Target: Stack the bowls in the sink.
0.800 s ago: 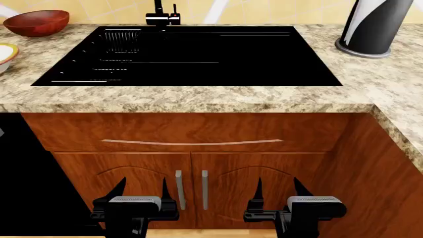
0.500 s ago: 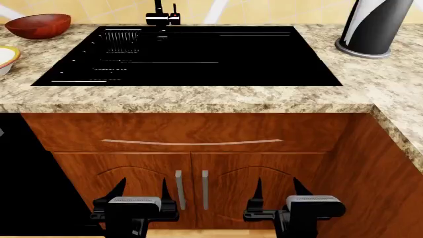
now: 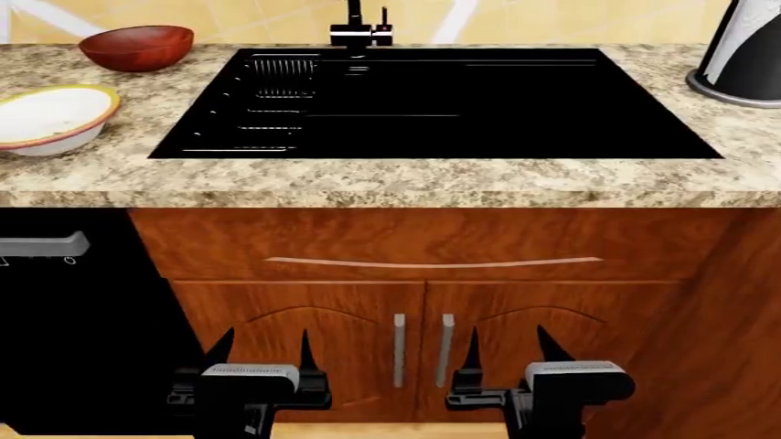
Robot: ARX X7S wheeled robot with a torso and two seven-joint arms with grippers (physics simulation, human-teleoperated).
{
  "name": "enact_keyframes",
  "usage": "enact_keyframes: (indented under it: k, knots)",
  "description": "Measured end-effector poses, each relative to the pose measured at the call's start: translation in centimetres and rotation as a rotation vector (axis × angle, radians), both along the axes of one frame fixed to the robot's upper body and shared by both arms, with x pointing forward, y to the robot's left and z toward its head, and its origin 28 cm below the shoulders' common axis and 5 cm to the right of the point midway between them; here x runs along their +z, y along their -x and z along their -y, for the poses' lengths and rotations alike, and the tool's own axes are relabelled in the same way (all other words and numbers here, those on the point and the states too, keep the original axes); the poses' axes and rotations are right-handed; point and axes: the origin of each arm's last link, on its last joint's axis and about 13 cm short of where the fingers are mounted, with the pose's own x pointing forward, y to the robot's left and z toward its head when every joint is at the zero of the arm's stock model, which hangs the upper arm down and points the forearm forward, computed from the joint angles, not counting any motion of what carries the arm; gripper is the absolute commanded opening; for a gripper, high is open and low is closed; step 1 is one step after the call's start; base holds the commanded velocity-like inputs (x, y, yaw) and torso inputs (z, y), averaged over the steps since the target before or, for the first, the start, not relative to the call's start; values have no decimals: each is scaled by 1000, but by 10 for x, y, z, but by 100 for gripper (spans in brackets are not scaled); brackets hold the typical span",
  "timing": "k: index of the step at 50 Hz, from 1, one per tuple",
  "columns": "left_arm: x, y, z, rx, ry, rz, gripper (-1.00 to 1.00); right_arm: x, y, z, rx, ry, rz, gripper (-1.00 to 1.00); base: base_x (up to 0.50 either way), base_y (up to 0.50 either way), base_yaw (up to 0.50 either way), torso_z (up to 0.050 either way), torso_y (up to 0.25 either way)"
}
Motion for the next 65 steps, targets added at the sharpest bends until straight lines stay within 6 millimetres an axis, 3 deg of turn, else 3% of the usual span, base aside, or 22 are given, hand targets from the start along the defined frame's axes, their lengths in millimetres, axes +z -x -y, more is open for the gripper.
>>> enact_keyframes:
  k: [65]
  knots:
    - [-1,0,0,-3,-5,-4,100,0,1,-2,35,21,7,100,-4,500,0,0,0]
